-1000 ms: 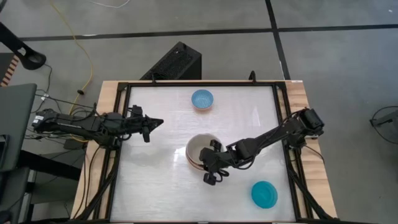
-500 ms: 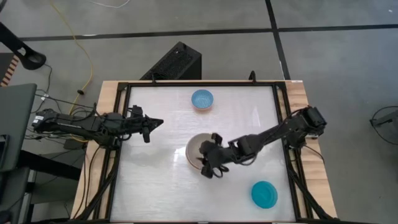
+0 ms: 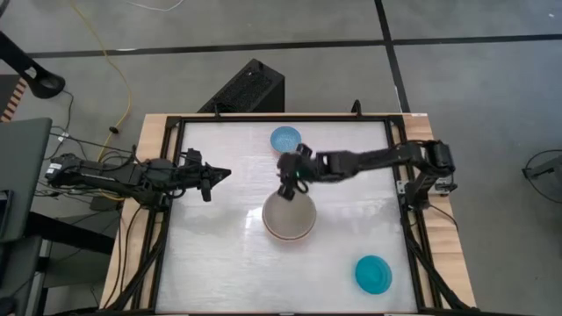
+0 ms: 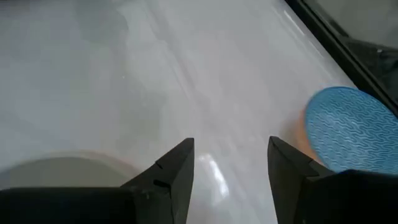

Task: Nest bowls inside each other
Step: Stack the blue patterned bowl on top of the gray bowl

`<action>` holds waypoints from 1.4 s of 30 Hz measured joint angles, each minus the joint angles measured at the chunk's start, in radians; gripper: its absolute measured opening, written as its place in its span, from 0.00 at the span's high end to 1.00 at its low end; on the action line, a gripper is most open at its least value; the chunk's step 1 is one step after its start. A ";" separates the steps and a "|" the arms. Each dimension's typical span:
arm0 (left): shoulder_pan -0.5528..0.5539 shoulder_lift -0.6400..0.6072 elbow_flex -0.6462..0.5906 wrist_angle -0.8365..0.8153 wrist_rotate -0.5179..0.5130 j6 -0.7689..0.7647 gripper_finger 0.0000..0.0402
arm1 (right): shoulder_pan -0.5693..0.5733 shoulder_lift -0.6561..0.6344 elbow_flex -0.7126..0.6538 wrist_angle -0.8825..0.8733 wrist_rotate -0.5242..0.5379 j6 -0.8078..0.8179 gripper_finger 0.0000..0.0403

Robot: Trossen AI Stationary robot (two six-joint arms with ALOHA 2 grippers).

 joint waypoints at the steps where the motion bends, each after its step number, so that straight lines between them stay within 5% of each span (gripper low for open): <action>1: 0.000 0.000 0.000 0.000 0.000 -0.002 1.00 | -0.028 0.000 0.000 -0.001 -0.028 -0.015 0.57; 17: 0.000 0.000 0.000 0.006 -0.005 -0.011 1.00 | -0.323 0.025 -0.003 -0.105 -0.446 -0.360 0.58; 30: 0.000 0.000 0.000 0.006 -0.030 -0.030 1.00 | -0.425 0.149 0.000 -0.091 -0.584 -0.474 0.58; 42: 0.001 0.000 0.000 0.006 -0.056 -0.048 1.00 | -0.437 0.235 0.002 0.006 -0.564 -0.489 0.58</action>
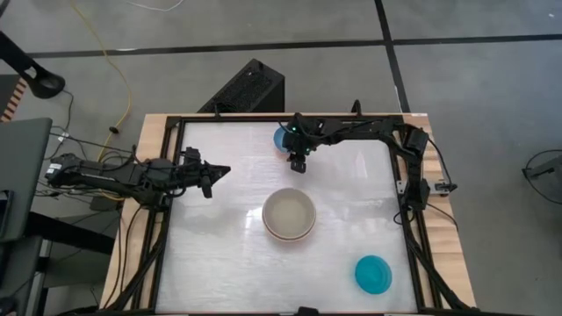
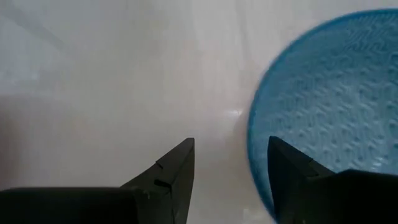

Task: Nest bowls inside each other
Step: Stack the blue patterned bowl on top of the gray bowl

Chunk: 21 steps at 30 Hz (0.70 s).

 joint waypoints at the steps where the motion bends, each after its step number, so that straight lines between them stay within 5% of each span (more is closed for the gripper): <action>1: 0.000 0.000 0.000 0.000 -0.001 0.000 1.00 | -0.003 0.001 0.000 0.000 0.024 0.003 0.58; 6: 0.000 0.000 0.000 -0.004 -0.017 -0.006 1.00 | -0.031 0.001 0.000 -0.004 0.031 0.015 0.66; 13: 0.000 0.000 0.000 -0.004 -0.027 -0.006 1.00 | -0.056 0.000 0.000 -0.040 -0.040 0.033 0.97; 21: 0.000 0.000 0.000 -0.009 -0.025 -0.003 1.00 | -0.034 -0.016 0.000 -0.043 -0.185 0.141 0.99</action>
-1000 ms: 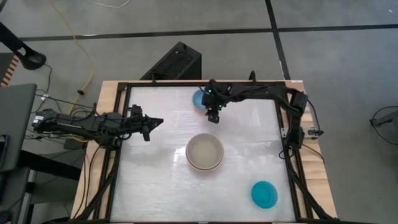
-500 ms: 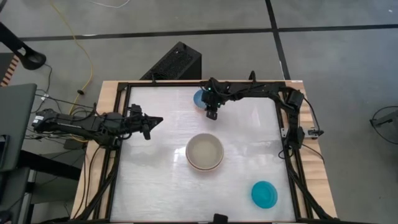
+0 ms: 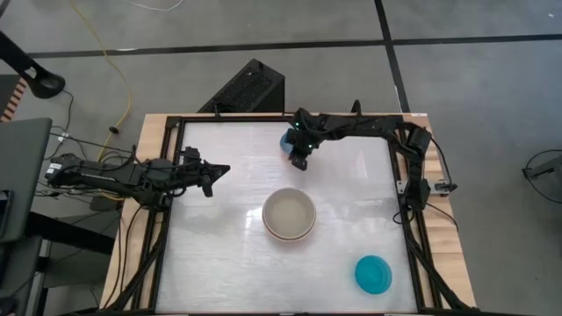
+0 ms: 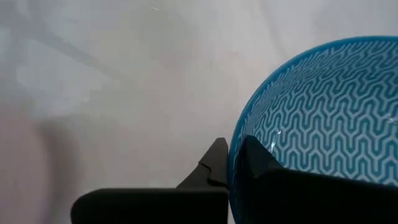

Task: Nest bowls inside each other
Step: Stack the blue patterned bowl on top of the gray bowl

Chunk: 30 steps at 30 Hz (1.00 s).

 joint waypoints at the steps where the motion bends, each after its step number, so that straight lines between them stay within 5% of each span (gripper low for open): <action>1: 0.000 0.000 0.000 0.000 0.002 0.001 1.00 | 0.006 -0.007 0.000 0.003 -0.021 0.011 0.99; 7: 0.000 0.000 0.000 -0.001 0.003 0.010 1.00 | 0.045 -0.071 -0.002 0.074 -0.124 0.096 1.00; 16: 0.000 0.000 0.000 0.000 0.006 0.023 1.00 | 0.112 -0.230 -0.002 0.091 -0.119 0.177 1.00; 30: 0.000 0.000 0.000 0.001 -0.001 0.047 1.00 | 0.462 -0.356 -0.002 0.040 0.097 0.288 1.00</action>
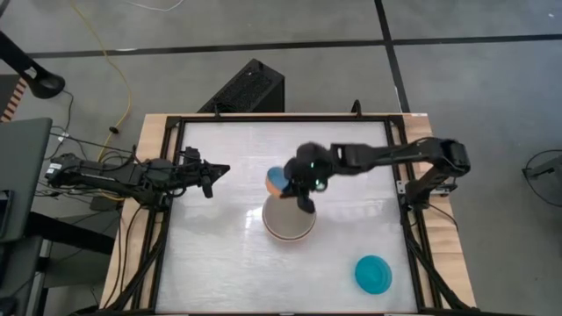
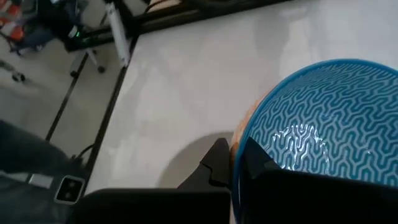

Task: Nest bowls inside each other
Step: Stack the blue patterned bowl on top of the gray bowl, then stack the blue bowl on top of the blue patterned bowl

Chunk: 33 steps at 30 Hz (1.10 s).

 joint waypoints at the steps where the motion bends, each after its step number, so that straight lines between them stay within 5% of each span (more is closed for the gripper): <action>1: 0.000 0.000 0.000 0.000 0.000 0.000 1.00 | 0.027 0.009 0.000 0.001 0.025 0.006 1.00; 7: 0.000 0.000 0.000 0.001 0.000 -0.002 1.00 | 0.128 0.058 0.000 -0.060 0.139 0.032 1.00; 23: 0.000 0.000 0.000 0.008 0.018 -0.019 1.00 | 0.275 0.225 0.002 -0.096 0.215 0.116 0.99; 27: 0.000 0.000 0.000 0.008 0.018 -0.020 1.00 | 0.277 0.221 0.002 -0.094 0.242 0.138 0.87; 33: 0.000 0.000 0.000 0.009 0.018 -0.027 1.00 | 0.262 0.205 0.002 -0.057 0.230 0.212 0.57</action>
